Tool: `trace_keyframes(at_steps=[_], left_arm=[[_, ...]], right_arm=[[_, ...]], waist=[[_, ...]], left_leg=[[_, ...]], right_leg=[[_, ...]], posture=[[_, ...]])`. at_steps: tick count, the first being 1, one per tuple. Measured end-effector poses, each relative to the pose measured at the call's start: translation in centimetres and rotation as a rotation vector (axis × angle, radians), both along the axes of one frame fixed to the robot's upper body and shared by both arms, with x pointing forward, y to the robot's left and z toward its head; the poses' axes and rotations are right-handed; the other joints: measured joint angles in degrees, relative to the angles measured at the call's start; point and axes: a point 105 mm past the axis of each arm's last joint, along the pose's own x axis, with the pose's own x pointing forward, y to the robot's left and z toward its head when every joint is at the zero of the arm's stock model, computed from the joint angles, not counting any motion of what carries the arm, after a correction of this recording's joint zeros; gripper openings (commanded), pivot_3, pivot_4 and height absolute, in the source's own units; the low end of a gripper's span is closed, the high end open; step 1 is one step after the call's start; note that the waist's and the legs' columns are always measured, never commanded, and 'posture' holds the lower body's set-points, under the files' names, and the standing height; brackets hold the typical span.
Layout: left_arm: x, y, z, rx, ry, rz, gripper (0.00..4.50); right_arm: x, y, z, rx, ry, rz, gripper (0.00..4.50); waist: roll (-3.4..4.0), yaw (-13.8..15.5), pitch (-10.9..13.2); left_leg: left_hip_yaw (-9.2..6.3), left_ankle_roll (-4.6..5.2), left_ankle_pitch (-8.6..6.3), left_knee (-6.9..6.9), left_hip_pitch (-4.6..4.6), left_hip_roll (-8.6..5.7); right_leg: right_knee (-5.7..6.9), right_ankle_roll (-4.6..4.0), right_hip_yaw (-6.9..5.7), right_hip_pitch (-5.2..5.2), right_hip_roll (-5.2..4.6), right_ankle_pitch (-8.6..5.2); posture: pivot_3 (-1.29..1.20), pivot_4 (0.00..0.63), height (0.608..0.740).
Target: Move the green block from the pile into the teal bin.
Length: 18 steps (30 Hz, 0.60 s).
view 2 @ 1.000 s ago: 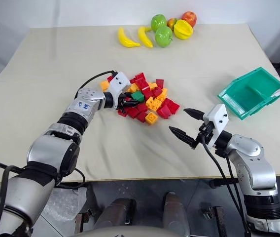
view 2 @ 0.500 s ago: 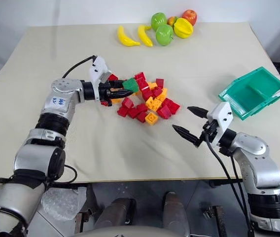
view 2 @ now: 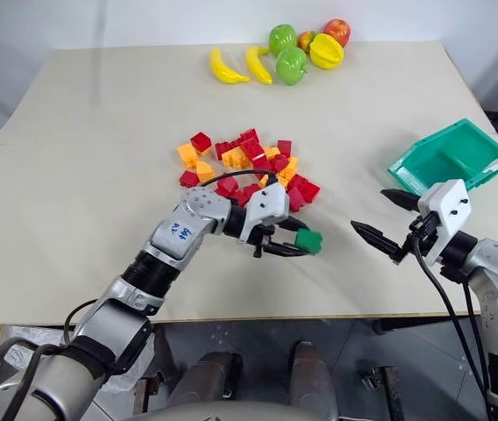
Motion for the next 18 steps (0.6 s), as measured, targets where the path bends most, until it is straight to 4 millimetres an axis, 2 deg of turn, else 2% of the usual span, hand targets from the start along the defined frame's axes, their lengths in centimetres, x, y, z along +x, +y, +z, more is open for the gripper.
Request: trace_keyframes(at_steps=[4, 10, 12, 14, 16, 18], left_arm=[[1.0, 0.7, -0.4, -0.008, -0.004, 0.052, 4.48], [2.6, 2.3, 2.0, -0.139, -0.044, 0.147, 4.48], [2.9, 5.0, 3.3, -0.215, -0.024, 0.196, 4.48], [2.8, 8.1, 4.1, -0.261, -0.01, 0.234, 4.48], [1.9, 10.8, 4.0, -0.279, 0.026, 0.243, 4.48], [0.8, 12.0, 3.7, -0.276, 0.069, 0.232, 4.48]], right_arm=[[-0.3, -0.4, -0.3, 0.004, 0.013, -0.018, 4.5], [-1.2, -0.7, -1.0, -0.021, 0.066, -0.006, 4.5], [-1.9, -1.0, -1.3, -0.057, 0.114, 0.011, 4.5], [-2.9, -2.4, -1.7, -0.113, 0.192, 0.001, 4.5], [-4.1, -3.4, -2.0, -0.167, 0.28, 0.019, 4.5], [-4.5, -3.8, -1.5, -0.192, 0.311, 0.029, 4.5]], waist=[[0.0, 0.3, 0.0], [0.0, 0.4, 0.0], [0.01, 0.1, 0.0], [0.05, -0.1, 0.0], [0.1, 0.0, 0.0], [0.09, 0.2, 0.0]], left_leg=[[0.0, 0.02, 0.01, 0.03, -0.03, 0.02], [-0.01, 0.04, 0.0, 0.02, -0.07, 0.04], [0.03, 0.04, 0.0, -0.04, -0.05, 0.1], [0.05, 0.04, 0.0, -0.1, -0.01, 0.13], [0.07, 0.07, -0.01, -0.1, 0.02, 0.17], [0.06, 0.1, -0.03, 0.01, 0.0, 0.15]], right_leg=[[0.0, 0.01, 0.04, -0.01, -0.05, 0.01], [-0.05, 0.04, 0.05, -0.02, -0.08, 0.02], [-0.04, 0.04, 0.09, -0.07, -0.03, 0.02], [-0.04, 0.02, 0.12, -0.08, -0.01, 0.01], [-0.07, 0.02, 0.13, -0.04, -0.02, 0.01], [-0.09, 0.05, 0.15, 0.01, -0.05, 0.03]], posture=[[0.0, 0.15, 0.74], [0.0, 0.15, 0.74], [0.0, 0.15, 0.74], [0.0, 0.15, 0.74], [0.0, 0.15, 0.74], [0.0, 0.15, 0.74]])
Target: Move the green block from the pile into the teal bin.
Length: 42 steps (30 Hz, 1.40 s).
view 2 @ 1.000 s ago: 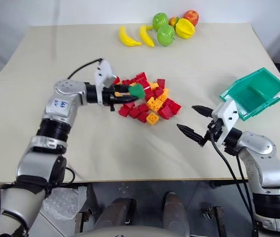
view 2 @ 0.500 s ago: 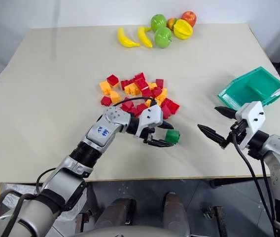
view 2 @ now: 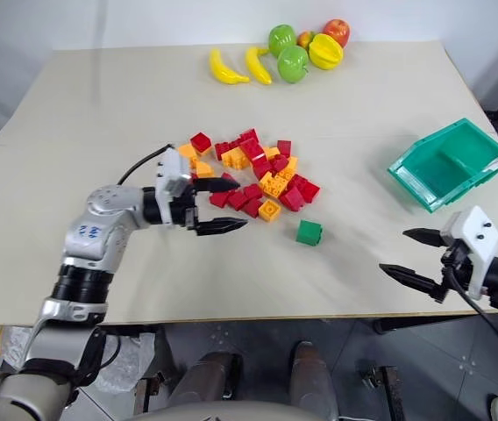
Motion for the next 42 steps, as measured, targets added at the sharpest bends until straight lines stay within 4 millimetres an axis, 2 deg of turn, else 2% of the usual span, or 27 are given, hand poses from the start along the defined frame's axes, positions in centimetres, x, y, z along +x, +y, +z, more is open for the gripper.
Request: trace_keyframes(at_steps=[2, 5, 7, 10, 14, 19, 23, 26, 30, 33, 36, 38, 42], left_arm=[[-1.2, 1.3, -0.2, 0.007, 0.018, -0.008, 4.48], [-1.4, 3.9, 0.0, 0.011, 0.021, 0.056, 4.48], [-1.8, 4.7, 0.4, -0.017, 0.012, 0.07, 4.48], [-3.2, 6.6, -0.2, -0.03, 0.03, 0.071, 4.48], [-4.1, 7.7, -0.3, -0.038, 0.01, 0.072, 4.48], [-4.3, 8.6, -0.3, -0.042, -0.024, 0.103, 4.48], [-4.2, 8.8, -0.4, -0.046, -0.039, 0.121, 4.48], [-4.1, 8.8, -0.5, -0.052, -0.047, 0.135, 4.5], [-4.0, 8.7, -0.4, -0.059, -0.057, 0.149, 4.5], [-4.1, 8.7, -0.4, -0.067, -0.056, 0.148, 4.5], [-4.2, 8.5, -0.4, -0.084, -0.058, 0.141, 4.5], [-4.0, 8.3, -0.2, -0.101, -0.076, 0.148, 4.5], [-2.4, 6.8, 0.9, -0.151, -0.131, 0.187, 4.5]], right_arm=[[-0.5, -0.3, 0.7, -0.04, 0.016, 0.008, 4.5], [-0.8, -0.5, 1.5, -0.076, 0.019, 0.012, 4.5], [-0.7, 0.2, 1.6, -0.076, 0.029, 0.028, 4.5], [0.9, 3.5, 1.9, -0.038, 0.011, 0.126, 4.5], [3.5, 7.6, 0.6, 0.002, 0.014, 0.213, 4.5], [6.7, 10.4, -0.8, -0.014, 0.02, 0.224, 4.5], [8.1, 11.9, -2.6, -0.043, 0.046, 0.245, 4.5], [8.4, 12.5, -3.5, -0.068, 0.05, 0.27, 3.87], [8.4, 13.0, -3.5, -0.062, 0.044, 0.283, 2.51], [8.4, 13.2, -2.9, -0.048, 0.008, 0.271, 1.53], [8.5, 13.1, -1.2, -0.032, -0.074, 0.22, 1.52], [8.8, 12.3, -0.2, -0.022, -0.128, 0.146, 1.52], [9.1, 10.7, 1.6, -0.019, -0.211, 0.007, 1.52]], waist=[[0.0, 0.1, 0.0], [0.0, 0.2, 0.0], [0.0, 0.2, 0.0], [-0.01, -1.0, 0.0], [-0.06, -1.4, 0.0], [-0.06, -1.3, 0.0], [-0.06, -1.3, 0.0], [-0.06, -1.4, 0.0], [-0.06, -1.4, 0.0], [-0.05, -1.4, 0.0], [-0.05, -1.4, 0.0], [-0.05, -1.3, 0.0], [-0.06, -0.7, 0.0]], left_leg=[[0.0, 0.02, -0.01, 0.01, 0.0, 0.0], [-0.02, 0.02, -0.01, 0.0, 0.0, 0.01], [-0.03, 0.03, -0.01, 0.0, -0.02, 0.0], [0.19, 0.03, -0.03, -0.1, 0.12, 0.14], [0.13, -0.01, -0.02, -0.08, 0.04, 0.14], [0.1, 0.02, -0.04, -0.07, -0.04, 0.09], [0.06, 0.03, -0.05, -0.12, -0.1, 0.09], [0.07, 0.03, -0.06, -0.14, -0.12, 0.1], [0.08, 0.03, -0.06, -0.13, -0.12, 0.1], [0.08, 0.03, -0.06, -0.13, -0.12, 0.11], [0.08, 0.02, -0.06, -0.13, -0.12, 0.11], [0.08, 0.03, -0.06, -0.13, -0.12, 0.09], [0.08, 0.03, -0.06, -0.08, -0.13, 0.07]], right_leg=[[-0.01, 0.02, 0.04, 0.02, -0.01, 0.01], [-0.07, 0.02, 0.01, 0.04, 0.0, 0.02], [-0.08, 0.02, 0.01, 0.04, -0.03, 0.02], [-0.13, -0.04, 0.09, 0.02, 0.01, 0.05], [-0.12, -0.07, 0.04, -0.05, -0.01, 0.06], [-0.17, -0.05, 0.02, -0.1, -0.06, 0.08], [-0.19, -0.06, -0.03, -0.15, -0.06, 0.08], [-0.18, -0.05, -0.03, -0.18, -0.04, 0.08], [-0.18, -0.05, -0.02, -0.19, -0.04, 0.08], [-0.17, -0.06, -0.02, -0.2, -0.03, 0.07], [-0.18, -0.06, -0.02, -0.2, -0.04, 0.08], [-0.18, -0.06, -0.02, -0.18, -0.05, 0.08], [-0.16, -0.05, -0.02, -0.17, -0.04, 0.08]], posture=[[0.0, 0.15, 0.74], [0.0, 0.15, 0.74], [0.0, 0.15, 0.74], [0.0, 0.15, 0.74], [0.0, 0.15, 0.74], [0.0, 0.15, 0.74], [0.0, 0.15, 0.74], [0.0, 0.15, 0.74], [0.0, 0.15, 0.74], [0.0, 0.15, 0.74], [0.0, 0.15, 0.74], [0.0, 0.15, 0.74], [0.0, 0.15, 0.74]])
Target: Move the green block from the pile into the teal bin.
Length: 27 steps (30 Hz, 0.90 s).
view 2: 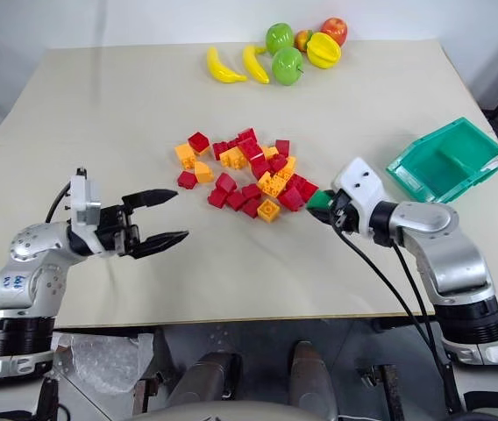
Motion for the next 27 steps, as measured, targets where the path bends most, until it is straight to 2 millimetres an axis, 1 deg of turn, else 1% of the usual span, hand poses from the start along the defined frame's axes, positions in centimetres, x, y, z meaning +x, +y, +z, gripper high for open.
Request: trace_keyframes(at_steps=[2, 6, 7, 8, 10, 12, 14, 16, 18, 20, 22, 24, 25, 27], left_arm=[[0.9, -1.1, 0.6, -0.02, -0.02, 0.005, 4.5], [1.7, -3.6, 1.2, -0.043, -0.029, -0.041, 4.5], [1.9, -3.9, 1.3, -0.048, -0.027, -0.048, 4.5], [2.1, -4.5, 1.3, -0.048, -0.018, -0.059, 4.5], [2.4, -5.5, 1.4, -0.044, -0.015, -0.09, 4.5], [2.9, -6.5, 1.4, -0.038, -0.013, -0.126, 4.5], [3.4, -6.9, 1.3, -0.022, -0.016, -0.147, 4.5], [3.7, -6.9, 1.3, -0.014, -0.019, -0.149, 4.5], [4.0, -7.0, 1.3, -0.009, -0.024, -0.152, 4.5], [4.1, -6.9, 1.2, -0.006, -0.022, -0.155, 4.5], [4.2, -6.7, 0.9, -0.001, -0.017, -0.153, 4.5], [4.2, -6.6, 0.9, 0.002, -0.018, -0.157, 4.5], [4.2, -6.6, 0.9, 0.003, -0.018, -0.155, 4.5], [4.3, -6.3, 0.9, 0.006, -0.015, -0.146, 4.5]], right_arm=[[0.1, -1.4, 1.0, -0.006, -0.051, -0.08, 1.52], [0.7, -5.0, 3.1, -0.091, -0.149, -0.25, 1.52], [0.9, -5.5, 3.5, -0.106, -0.166, -0.273, 1.52], [1.3, -6.5, 4.0, -0.126, -0.188, -0.312, 1.52], [2.0, -8.7, 4.8, -0.172, -0.226, -0.401, 1.52], [3.3, -11.8, 5.6, -0.239, -0.252, -0.531, 1.52], [4.2, -14.0, 6.1, -0.266, -0.275, -0.617, 1.52], [5.1, -14.4, 5.7, -0.253, -0.274, -0.643, 1.52], [6.1, -14.8, 4.5, -0.265, -0.255, -0.67, 2.26], [6.6, -15.3, 3.6, -0.27, -0.236, -0.697, 2.82], [7.0, -15.3, 3.6, -0.278, -0.24, -0.695, 3.49], [7.2, -14.8, 4.2, -0.27, -0.264, -0.681, 4.22], [7.3, -14.7, 4.4, -0.268, -0.271, -0.678, 4.48], [7.3, -14.6, 4.6, -0.262, -0.275, -0.675, 4.48]], waist=[[0.0, 0.4, 0.0], [0.0, 0.6, 0.0], [0.0, 0.6, 0.0], [0.0, 0.5, 0.0], [0.0, 0.5, 0.0], [0.0, 0.5, 0.0], [0.0, 0.2, 0.0], [0.0, -0.6, 0.0], [0.0, -1.1, 0.0], [0.0, -1.1, 0.0], [0.0, -1.2, 0.0], [0.01, -1.2, 0.0], [0.01, -1.2, 0.0], [0.0, -1.2, 0.0]], left_leg=[[0.01, 0.0, 0.0, 0.0, 0.0, -0.03], [0.09, 0.01, 0.0, -0.02, 0.0, -0.1], [0.1, 0.01, 0.0, -0.02, 0.0, -0.1], [0.16, 0.01, 0.0, -0.02, 0.01, -0.14], [0.22, 0.01, 0.0, -0.02, 0.04, -0.16], [0.38, 0.03, 0.02, 0.0, 0.04, -0.21], [0.46, 0.03, 0.01, -0.06, 0.06, -0.16], [0.46, 0.03, 0.02, -0.11, 0.05, -0.13], [0.45, 0.03, 0.02, -0.13, 0.03, -0.14], [0.5, 0.03, 0.02, -0.14, -0.08, -0.11], [0.56, 0.03, 0.02, -0.12, -0.18, -0.11], [0.57, 0.03, 0.02, -0.11, -0.2, -0.09], [0.57, 0.03, 0.02, -0.1, -0.2, -0.09], [0.57, 0.03, 0.02, -0.08, -0.2, -0.09]], right_leg=[[0.0, 0.01, 0.01, -0.01, 0.0, 0.0], [-0.01, 0.02, 0.03, -0.02, 0.03, 0.01], [-0.01, 0.02, 0.04, -0.02, 0.04, 0.01], [0.0, 0.02, 0.06, -0.03, 0.06, 0.01], [0.03, 0.02, 0.1, -0.04, 0.06, 0.01], [0.04, 0.03, 0.12, -0.05, 0.05, 0.02], [0.01, 0.03, 0.12, -0.06, 0.1, 0.01], [0.03, 0.03, 0.13, -0.1, 0.11, 0.01], [0.11, 0.03, 0.24, -0.2, 0.09, 0.02], [0.22, 0.04, 0.38, -0.42, 0.07, 0.02], [0.33, 0.05, 0.47, -0.59, 0.08, 0.03], [0.32, 0.06, 0.5, -0.62, 0.08, 0.03], [0.32, 0.06, 0.5, -0.62, 0.08, 0.03], [0.31, 0.06, 0.51, -0.63, 0.08, 0.03]], posture=[[0.0, 0.15, 0.74], [0.0, 0.15, 0.74], [0.0, 0.15, 0.74], [0.0, 0.15, 0.74], [0.0, 0.15, 0.74], [0.0, 0.15, 0.74], [0.0, 0.15, 0.74], [0.0, 0.15, 0.74], [0.0, 0.15, 0.74], [0.0, 0.15, 0.74], [0.0, 0.15, 0.74], [0.0, 0.15, 0.74], [0.0, 0.15, 0.74], [0.0, 0.15, 0.74]])
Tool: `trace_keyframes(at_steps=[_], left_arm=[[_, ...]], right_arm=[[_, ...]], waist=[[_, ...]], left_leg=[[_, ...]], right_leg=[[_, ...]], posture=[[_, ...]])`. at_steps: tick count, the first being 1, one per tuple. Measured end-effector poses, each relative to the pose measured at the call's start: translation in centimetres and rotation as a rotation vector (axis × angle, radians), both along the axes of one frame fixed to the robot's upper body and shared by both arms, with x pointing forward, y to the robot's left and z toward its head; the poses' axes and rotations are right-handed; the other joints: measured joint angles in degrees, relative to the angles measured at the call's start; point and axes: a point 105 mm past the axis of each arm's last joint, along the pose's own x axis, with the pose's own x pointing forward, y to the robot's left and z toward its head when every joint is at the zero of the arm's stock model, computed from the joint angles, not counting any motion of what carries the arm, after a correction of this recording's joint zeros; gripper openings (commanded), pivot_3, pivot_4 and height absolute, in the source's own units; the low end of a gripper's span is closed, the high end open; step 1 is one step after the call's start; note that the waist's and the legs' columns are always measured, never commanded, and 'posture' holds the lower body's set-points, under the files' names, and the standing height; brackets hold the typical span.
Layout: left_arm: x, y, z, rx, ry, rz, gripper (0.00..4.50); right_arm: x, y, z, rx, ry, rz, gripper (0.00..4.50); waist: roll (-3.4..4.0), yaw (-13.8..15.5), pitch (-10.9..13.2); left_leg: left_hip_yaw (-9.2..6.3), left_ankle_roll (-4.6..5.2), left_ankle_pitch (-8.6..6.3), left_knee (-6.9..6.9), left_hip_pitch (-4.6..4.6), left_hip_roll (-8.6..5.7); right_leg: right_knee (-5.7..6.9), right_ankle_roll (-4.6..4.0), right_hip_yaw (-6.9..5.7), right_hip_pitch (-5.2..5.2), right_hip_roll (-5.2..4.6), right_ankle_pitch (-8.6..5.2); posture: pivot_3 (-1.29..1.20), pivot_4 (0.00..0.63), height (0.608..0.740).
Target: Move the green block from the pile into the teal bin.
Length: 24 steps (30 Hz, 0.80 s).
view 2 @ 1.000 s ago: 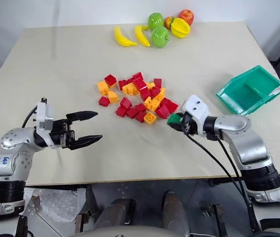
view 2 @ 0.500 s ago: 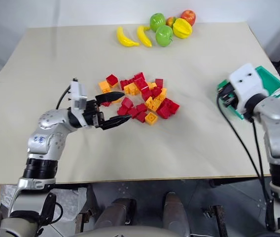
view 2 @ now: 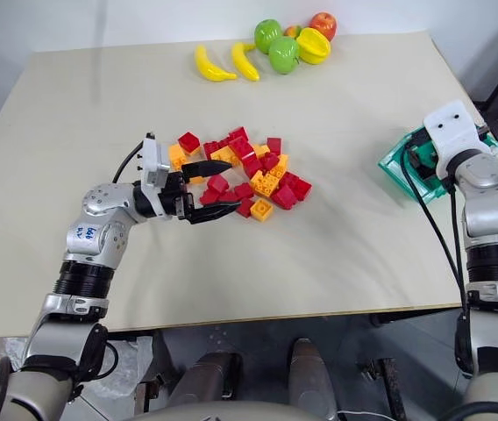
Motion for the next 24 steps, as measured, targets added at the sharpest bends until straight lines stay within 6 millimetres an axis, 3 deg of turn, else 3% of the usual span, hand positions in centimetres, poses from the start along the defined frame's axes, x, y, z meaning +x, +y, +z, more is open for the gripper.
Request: trace_keyframes(at_steps=[1, 6, 11, 13, 15, 17, 20, 24], left_arm=[[0.1, 0.4, 0.0, 0.001, 0.004, 0.015, 4.5], [0.0, 3.5, 0.0, -0.021, 0.053, 0.148, 4.5], [-1.2, 8.9, -1.6, 0.031, 0.134, 0.344, 4.5], [-1.9, 11.1, -2.6, 0.03, 0.19, 0.412, 4.5], [-2.4, 12.1, -3.0, 0.033, 0.194, 0.444, 4.5], [-3.5, 13.2, -3.4, 0.041, 0.178, 0.468, 4.5], [-5.8, 16.5, -4.4, 0.051, 0.181, 0.534, 4.5], [-7.2, 17.9, -3.8, 0.045, 0.147, 0.545, 4.5]], right_arm=[[0.0, 0.4, 0.1, 0.019, -0.001, 0.018, 4.48], [-1.6, 5.9, 0.0, 0.167, 0.038, 0.352, 4.48], [-4.8, 9.3, -3.2, 0.306, 0.228, 0.687, 4.48], [-6.1, 9.9, -4.4, 0.361, 0.311, 0.79, 4.48], [-6.6, 10.4, -4.6, 0.375, 0.338, 0.862, 4.48], [-6.6, 10.5, -4.6, 0.37, 0.339, 0.916, 4.48], [-6.2, 9.7, -5.6, 0.4, 0.367, 0.919, 4.48], [-6.0, 9.8, -6.0, 0.416, 0.371, 0.941, 4.48]], waist=[[0.0, 0.0, 0.0], [0.0, -0.8, 0.0], [0.0, -1.1, 0.0], [0.01, -1.0, 0.0], [0.01, -0.9, 0.0], [0.02, -0.9, 0.0], [0.01, -0.9, 0.0], [0.02, -0.8, 0.0]], left_leg=[[0.01, 0.0, 0.0, 0.0, 0.0, 0.0], [0.0, 0.01, -0.01, -0.03, -0.01, 0.13], [0.0, 0.03, -0.02, -0.05, -0.01, 0.15], [0.0, 0.04, -0.02, -0.02, -0.01, 0.12], [0.0, 0.05, -0.03, 0.06, 0.0, 0.09], [0.02, 0.04, -0.03, 0.05, 0.09, 0.09], [0.03, 0.03, -0.03, -0.05, 0.15, 0.15], [0.03, 0.03, -0.03, 0.0, 0.14, 0.12]], right_leg=[[0.0, 0.0, 0.02, -0.01, 0.0, 0.0], [0.09, 0.01, 0.06, -0.03, 0.03, 0.01], [0.07, 0.04, 0.13, -0.04, 0.03, 0.02], [0.03, 0.04, 0.15, -0.04, 0.0, 0.02], [-0.03, 0.04, 0.17, -0.02, -0.03, 0.02], [-0.03, 0.05, 0.2, 0.04, -0.03, 0.03], [-0.04, 0.0, 0.19, 0.03, -0.01, 0.0], [-0.02, 0.0, 0.2, 0.03, -0.04, 0.0]], posture=[[0.0, 0.15, 0.74], [0.0, 0.15, 0.74], [0.0, 0.15, 0.74], [0.0, 0.15, 0.74], [0.0, 0.15, 0.74], [0.0, 0.15, 0.74], [0.0, 0.15, 0.74], [0.0, 0.15, 0.74]])
